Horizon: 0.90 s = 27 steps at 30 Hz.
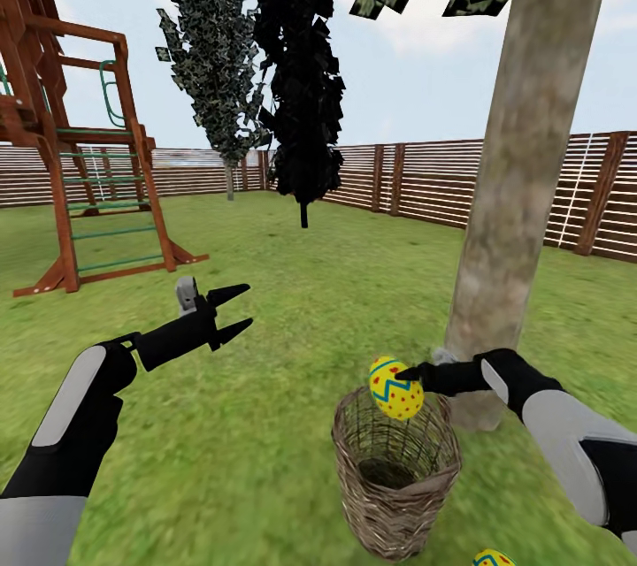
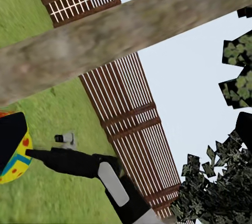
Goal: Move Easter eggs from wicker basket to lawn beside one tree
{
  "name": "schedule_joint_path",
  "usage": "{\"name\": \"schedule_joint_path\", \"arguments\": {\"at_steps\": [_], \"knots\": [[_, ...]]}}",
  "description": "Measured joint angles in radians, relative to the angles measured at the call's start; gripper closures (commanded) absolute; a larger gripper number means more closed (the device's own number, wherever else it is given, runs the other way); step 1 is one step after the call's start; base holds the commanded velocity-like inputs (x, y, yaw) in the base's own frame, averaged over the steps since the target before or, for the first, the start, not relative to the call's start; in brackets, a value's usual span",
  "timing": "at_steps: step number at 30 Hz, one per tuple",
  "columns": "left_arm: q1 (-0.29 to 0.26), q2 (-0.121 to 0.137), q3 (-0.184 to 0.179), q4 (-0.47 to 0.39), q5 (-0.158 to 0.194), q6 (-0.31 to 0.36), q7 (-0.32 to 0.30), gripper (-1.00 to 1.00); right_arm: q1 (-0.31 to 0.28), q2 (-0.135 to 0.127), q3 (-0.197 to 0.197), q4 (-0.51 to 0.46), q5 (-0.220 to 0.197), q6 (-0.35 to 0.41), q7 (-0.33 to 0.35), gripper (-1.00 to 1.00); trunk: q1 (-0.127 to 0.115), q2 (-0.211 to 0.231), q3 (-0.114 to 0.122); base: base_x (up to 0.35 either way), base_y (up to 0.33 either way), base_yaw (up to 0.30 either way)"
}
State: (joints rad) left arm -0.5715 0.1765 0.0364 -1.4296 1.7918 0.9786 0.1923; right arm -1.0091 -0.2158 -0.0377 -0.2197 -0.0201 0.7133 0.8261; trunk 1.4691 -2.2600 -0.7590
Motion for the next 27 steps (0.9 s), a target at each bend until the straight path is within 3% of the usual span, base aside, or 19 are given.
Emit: {"name": "schedule_joint_path", "arguments": {"at_steps": [5,8,11,18,20,23,27], "knots": [[0.0,0.0,0.001,-0.001,-0.001,-0.001,0.001,-1.0,0.024,-0.009,0.013,-0.001,0.054,0.002,0.1,1.0,0.0,0.0,0.0,0.0,0.0,0.0],[0.0,0.0,0.001,-0.001,0.0,-0.002,0.0,-1.0,0.044,-0.043,0.014,-0.001,0.095,-0.003,0.234,1.0,0.0,0.0,0.0,-0.14,0.0,0.0],[0.0,0.001,0.002,-0.001,0.0,-0.002,0.0,-1.0,0.057,-0.064,0.013,-0.006,0.101,-0.005,0.257,1.0,0.001,0.0,0.0,-0.298,0.0,0.0],[0.0,0.002,0.004,0.0,0.003,-0.002,0.0,-1.0,0.063,-0.075,0.014,0.002,0.102,-0.008,0.273,1.0,0.0,0.0,0.0,-0.146,0.0,0.0],[0.0,0.002,0.003,0.0,0.003,-0.002,0.0,-1.0,0.097,-0.096,0.014,-0.003,0.096,-0.02,0.282,1.0,0.0,0.0,0.0,-0.002,0.0,0.0],[0.0,0.002,0.003,0.0,0.003,-0.002,0.0,-1.0,0.118,-0.126,0.011,-0.001,0.092,-0.05,0.354,1.0,0.0,0.0,0.0,0.0,0.0,0.0],[0.0,0.002,0.004,0.0,0.004,-0.002,-0.001,-1.0,0.145,-0.192,0.01,0.003,0.089,-0.084,0.392,1.0,0.0,0.0,0.0,0.0,0.0,0.0]]}}
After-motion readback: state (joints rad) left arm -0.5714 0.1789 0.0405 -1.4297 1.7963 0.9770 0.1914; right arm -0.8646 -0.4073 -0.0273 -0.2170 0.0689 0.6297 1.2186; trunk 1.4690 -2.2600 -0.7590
